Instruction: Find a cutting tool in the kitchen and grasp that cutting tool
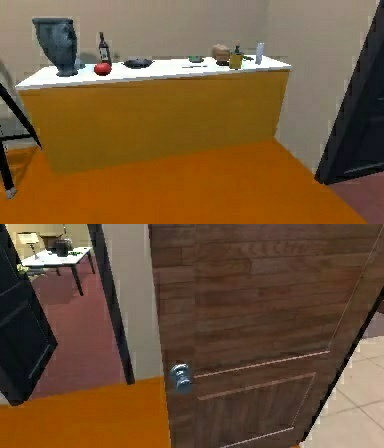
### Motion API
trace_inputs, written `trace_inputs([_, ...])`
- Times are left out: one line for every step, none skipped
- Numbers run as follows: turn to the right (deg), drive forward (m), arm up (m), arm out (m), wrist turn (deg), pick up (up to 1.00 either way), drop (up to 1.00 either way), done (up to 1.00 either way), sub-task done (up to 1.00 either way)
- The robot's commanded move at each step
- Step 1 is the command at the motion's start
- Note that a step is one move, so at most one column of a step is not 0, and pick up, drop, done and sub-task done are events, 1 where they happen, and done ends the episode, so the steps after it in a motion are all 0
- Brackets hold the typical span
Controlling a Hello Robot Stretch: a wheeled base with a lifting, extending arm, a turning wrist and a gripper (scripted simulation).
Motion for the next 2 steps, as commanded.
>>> trace_inputs([0.0, 1.00, 0.00, 0.00, 0.0, 0.00, 0.00, 0.00, 0.00])
trace_inputs([9.0, 0.00, 0.00, 0.00, 0.0, 0.00, 0.00, 0.00, 0.00])
